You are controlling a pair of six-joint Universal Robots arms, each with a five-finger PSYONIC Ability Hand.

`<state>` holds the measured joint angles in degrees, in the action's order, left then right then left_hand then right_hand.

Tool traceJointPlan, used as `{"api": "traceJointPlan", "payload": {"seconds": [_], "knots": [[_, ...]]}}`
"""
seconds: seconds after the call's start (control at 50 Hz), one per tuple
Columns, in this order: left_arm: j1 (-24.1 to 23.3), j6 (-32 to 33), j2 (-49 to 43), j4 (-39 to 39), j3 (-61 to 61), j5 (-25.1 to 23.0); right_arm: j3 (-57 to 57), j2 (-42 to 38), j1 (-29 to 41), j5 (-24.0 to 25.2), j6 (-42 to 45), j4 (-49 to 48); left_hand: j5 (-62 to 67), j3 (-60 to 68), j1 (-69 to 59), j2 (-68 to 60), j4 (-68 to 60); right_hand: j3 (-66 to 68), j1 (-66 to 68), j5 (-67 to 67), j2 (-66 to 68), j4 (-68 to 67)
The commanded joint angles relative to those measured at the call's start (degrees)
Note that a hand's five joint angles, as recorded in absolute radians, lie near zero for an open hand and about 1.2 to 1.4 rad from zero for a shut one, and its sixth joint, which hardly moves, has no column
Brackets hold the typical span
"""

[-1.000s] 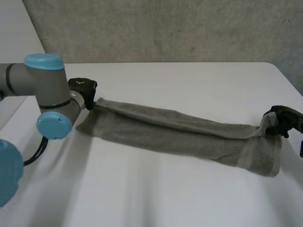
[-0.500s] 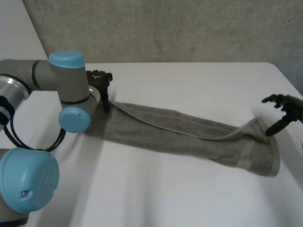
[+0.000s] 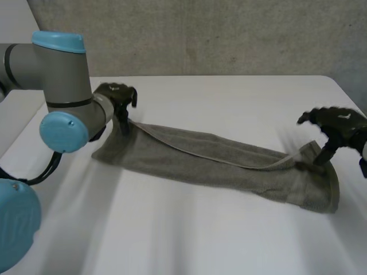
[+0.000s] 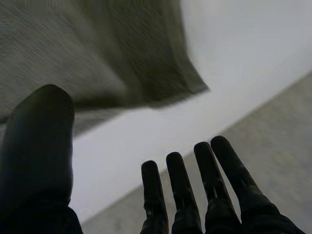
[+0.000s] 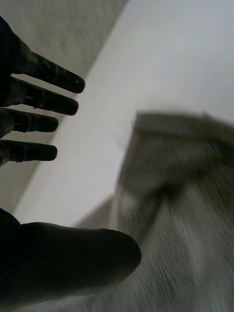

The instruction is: Fold the towel.

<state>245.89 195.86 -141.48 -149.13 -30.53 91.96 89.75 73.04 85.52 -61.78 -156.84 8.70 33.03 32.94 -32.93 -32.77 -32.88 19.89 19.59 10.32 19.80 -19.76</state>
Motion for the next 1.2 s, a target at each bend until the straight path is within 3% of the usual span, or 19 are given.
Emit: {"api": "traceJointPlan", "payload": {"seconds": [0.02, 0.12, 0.36, 0.6, 0.7, 1.04, 1.2], "knots": [[1.35, 4.62, 4.37, 1.29, -10.34, -5.74, -3.45, -3.69, 1.23, 0.35, 3.48, 11.95, -12.47, -2.37, 2.36, 2.20, 2.31, 4.66, 4.96, 4.23, 4.75, -4.79], [2.66, 10.32, 4.11, 0.85, -13.24, -5.65, -6.08, -6.33, 1.32, 0.26, 4.62, 14.06, -12.47, -2.37, 2.36, 2.20, 2.31, 8.69, 8.99, 8.26, 8.79, -8.83], [2.22, 10.94, -3.54, 0.68, -7.00, -5.57, -8.72, -11.43, 4.04, -0.18, 4.62, 16.61, -12.97, -2.87, 2.87, 2.71, 2.82, 11.72, 12.02, 11.29, 11.82, -11.86], [1.87, 11.12, -19.89, 1.12, 18.05, -4.86, -16.72, -19.51, 4.57, -0.97, 3.83, 16.70, -17.34, -7.25, 7.24, 7.08, 7.19, 2.64, 2.94, 2.21, 2.73, -2.77], [1.78, 11.12, -24.02, 0.77, 26.65, -3.98, -21.37, -20.48, 4.13, -2.63, -0.90, 11.62, -23.89, -13.79, 13.79, 13.63, 13.74, -2.74, -2.44, -3.17, -2.65, 2.61], [1.08, 10.59, -23.50, 1.03, 26.75, -3.54, -22.87, -22.06, 4.48, -8.18, -4.43, 3.95, -24.74, -14.65, 14.64, 14.48, 14.59, -2.74, -2.44, -3.17, -2.65, 2.61], [1.26, 8.31, -21.56, 5.78, 27.10, -3.72, -19.71, -14.94, 5.28, -7.56, -4.26, 6.85, -24.41, -14.31, 14.31, 14.15, 14.26, -2.57, -2.28, -3.01, -2.48, 2.44]]}}
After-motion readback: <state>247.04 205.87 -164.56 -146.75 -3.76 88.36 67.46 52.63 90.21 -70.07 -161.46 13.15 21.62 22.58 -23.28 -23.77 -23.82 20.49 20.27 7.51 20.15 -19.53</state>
